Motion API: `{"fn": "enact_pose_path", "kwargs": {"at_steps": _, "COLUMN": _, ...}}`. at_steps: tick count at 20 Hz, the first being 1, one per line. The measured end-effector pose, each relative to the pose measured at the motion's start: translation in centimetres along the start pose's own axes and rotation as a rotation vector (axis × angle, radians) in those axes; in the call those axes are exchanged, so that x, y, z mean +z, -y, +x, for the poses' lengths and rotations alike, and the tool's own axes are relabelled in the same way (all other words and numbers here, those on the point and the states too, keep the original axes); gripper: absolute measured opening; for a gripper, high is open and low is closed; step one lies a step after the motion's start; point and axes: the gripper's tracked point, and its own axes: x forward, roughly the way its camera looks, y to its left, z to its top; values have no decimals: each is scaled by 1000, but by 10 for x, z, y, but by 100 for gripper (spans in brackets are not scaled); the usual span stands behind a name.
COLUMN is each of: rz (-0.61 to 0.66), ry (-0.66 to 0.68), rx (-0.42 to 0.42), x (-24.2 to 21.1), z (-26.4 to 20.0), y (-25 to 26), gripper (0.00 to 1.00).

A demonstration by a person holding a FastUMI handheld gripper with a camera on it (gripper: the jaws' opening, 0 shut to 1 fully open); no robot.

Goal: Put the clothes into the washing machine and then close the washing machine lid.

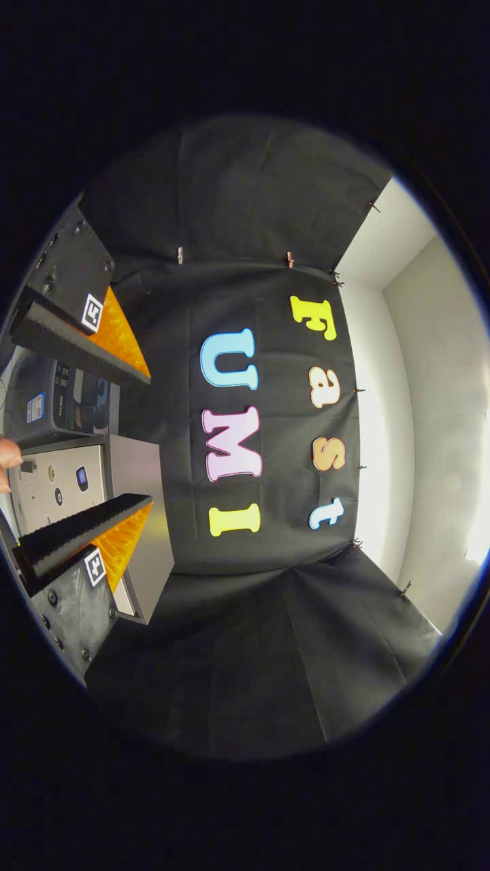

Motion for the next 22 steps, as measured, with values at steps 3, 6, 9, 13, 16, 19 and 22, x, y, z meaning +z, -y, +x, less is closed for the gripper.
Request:
{"fn": "enact_pose_path", "kwargs": {"at_steps": 3, "rz": 11, "ry": 6, "rx": -3, "x": 2, "z": -1, "y": 1, "gripper": 99}}
{"fn": "enact_pose_path", "kwargs": {"at_steps": 6, "rz": 5, "ry": 13, "rx": -2, "x": 4, "z": -2, "y": 2, "gripper": 99}}
{"fn": "enact_pose_path", "kwargs": {"at_steps": 9, "rz": 8, "ry": 11, "rx": -5, "x": 3, "z": -2, "y": 3, "gripper": 99}}
{"fn": "enact_pose_path", "kwargs": {"at_steps": 13, "rz": -2, "ry": 11, "rx": -5, "x": 4, "z": -2, "y": 3, "gripper": 99}}
{"fn": "enact_pose_path", "kwargs": {"at_steps": 16, "rz": -3, "ry": 12, "rx": 3, "x": 6, "z": -2, "y": 0, "gripper": 99}}
{"fn": "enact_pose_path", "kwargs": {"at_steps": 19, "rz": -9, "ry": 18, "rx": 2, "x": 9, "z": -2, "y": 0, "gripper": 99}}
{"fn": "enact_pose_path", "kwargs": {"at_steps": 22, "rz": -4, "ry": 23, "rx": 8, "x": 11, "z": -3, "y": -4, "gripper": 99}}
